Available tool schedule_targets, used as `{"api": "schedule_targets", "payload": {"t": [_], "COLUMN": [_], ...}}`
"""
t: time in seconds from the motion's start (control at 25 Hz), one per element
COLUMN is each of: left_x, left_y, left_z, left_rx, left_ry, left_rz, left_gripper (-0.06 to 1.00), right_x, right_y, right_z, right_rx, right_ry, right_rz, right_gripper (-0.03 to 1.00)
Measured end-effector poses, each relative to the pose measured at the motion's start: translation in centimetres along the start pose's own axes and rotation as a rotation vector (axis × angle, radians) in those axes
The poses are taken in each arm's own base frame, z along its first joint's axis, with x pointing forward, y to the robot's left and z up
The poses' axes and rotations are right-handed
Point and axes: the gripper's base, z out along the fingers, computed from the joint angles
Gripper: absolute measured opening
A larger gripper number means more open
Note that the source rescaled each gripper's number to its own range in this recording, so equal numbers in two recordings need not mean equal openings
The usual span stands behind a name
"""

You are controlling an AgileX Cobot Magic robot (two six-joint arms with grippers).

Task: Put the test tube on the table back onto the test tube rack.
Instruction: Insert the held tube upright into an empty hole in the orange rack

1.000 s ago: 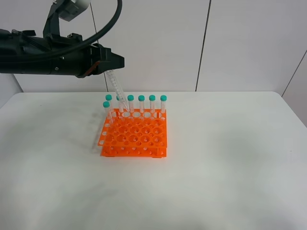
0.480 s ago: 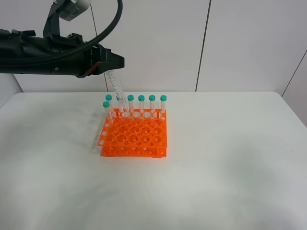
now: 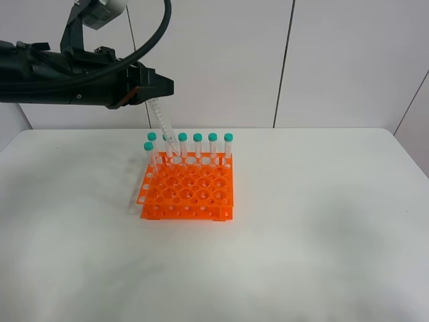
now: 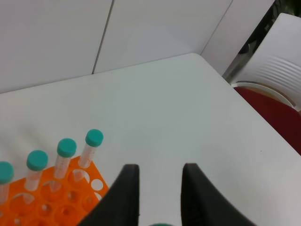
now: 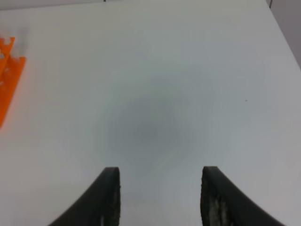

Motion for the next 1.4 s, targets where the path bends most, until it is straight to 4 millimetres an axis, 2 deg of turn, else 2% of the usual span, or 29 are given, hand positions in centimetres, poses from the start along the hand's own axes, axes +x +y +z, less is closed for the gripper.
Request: {"api": "schedule_targets", "payload": {"t": [1.4], "left_x": [-0.1], "left_y": [0.28], "left_z": [0.0], "left_rx": [-0.031], "left_ry": [-0.011], "left_rz": [0.028], "left_gripper": [0.0], "right_x": [-0.15], "right_y": [0.02], "right_z": [0.07], "right_rx": [-0.003], "right_ry": [-0.02], "right_rz": [0.002], "right_gripper": [0.75]}}
